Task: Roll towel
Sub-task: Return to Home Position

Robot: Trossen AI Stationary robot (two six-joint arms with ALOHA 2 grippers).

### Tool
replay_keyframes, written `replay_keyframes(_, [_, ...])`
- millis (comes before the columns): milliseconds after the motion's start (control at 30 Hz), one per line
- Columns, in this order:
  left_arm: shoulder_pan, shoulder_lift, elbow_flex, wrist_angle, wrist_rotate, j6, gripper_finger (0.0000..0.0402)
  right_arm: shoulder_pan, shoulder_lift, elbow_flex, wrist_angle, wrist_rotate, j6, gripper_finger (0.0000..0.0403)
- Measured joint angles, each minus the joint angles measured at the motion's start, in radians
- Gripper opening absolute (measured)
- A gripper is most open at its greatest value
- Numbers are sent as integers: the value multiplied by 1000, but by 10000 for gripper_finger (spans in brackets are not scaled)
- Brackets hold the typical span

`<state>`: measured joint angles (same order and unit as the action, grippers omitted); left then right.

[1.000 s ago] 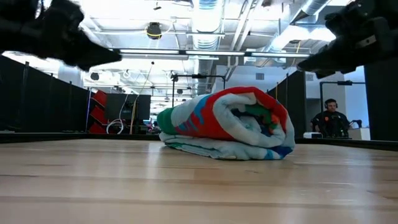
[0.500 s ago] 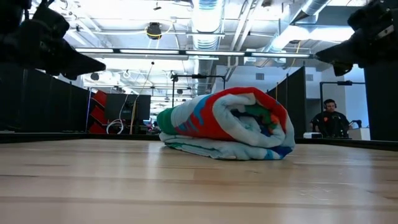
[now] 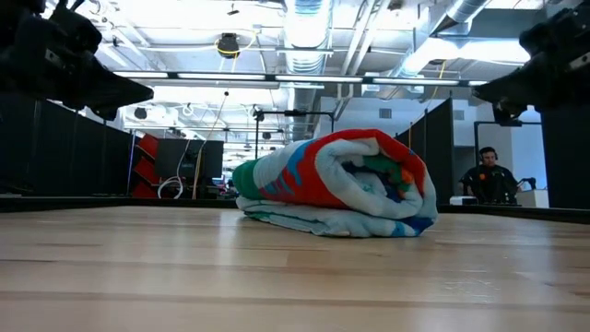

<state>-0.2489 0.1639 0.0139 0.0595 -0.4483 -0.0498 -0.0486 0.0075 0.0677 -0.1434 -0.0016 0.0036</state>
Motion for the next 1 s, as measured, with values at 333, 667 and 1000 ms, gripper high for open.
replay_keyframes(333, [67,-1,-1,-8,319,125,0,-6,7,1,-14,2,-4,0])
replay_keyframes(667, [314,-1,-1,69,610,241,0,-6,7,2,-18,4,-4,0])
replay_keyframes(1000, [415,-1,-1,63,626,245,0,-6,7,2,-19,5,-4,0])
